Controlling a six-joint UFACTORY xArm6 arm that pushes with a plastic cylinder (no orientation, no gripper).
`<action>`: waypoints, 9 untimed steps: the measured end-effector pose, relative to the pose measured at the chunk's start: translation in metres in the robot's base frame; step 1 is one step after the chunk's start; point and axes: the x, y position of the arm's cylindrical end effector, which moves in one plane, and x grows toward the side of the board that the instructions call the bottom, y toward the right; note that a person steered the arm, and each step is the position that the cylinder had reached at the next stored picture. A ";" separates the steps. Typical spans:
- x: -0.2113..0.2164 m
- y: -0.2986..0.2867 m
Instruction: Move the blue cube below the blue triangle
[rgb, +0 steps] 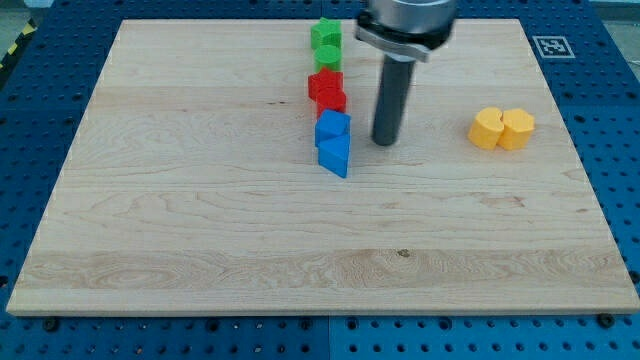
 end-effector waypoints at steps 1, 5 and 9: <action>-0.007 -0.053; -0.046 -0.168; -0.041 -0.161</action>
